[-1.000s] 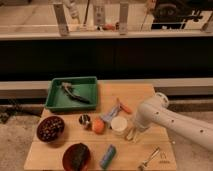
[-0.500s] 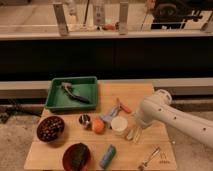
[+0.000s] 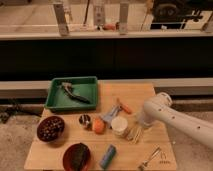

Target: Place banana in purple bowl

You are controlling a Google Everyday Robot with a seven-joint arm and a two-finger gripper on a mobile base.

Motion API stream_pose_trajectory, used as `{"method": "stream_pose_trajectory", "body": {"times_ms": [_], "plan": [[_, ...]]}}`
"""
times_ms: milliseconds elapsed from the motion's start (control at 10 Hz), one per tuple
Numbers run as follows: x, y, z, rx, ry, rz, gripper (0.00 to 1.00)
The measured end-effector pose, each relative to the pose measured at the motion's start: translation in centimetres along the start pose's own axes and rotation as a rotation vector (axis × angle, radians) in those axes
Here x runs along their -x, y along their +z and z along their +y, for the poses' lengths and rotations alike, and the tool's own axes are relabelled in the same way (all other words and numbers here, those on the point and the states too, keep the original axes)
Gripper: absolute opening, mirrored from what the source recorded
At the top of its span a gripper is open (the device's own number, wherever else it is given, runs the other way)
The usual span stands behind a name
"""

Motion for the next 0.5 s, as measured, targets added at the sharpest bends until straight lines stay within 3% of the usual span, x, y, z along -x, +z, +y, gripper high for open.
{"method": "stream_pose_trajectory", "body": {"times_ms": [500], "plan": [[-0.47,0.6,0.58,0.026,0.02,-0.019,0.2]]}}
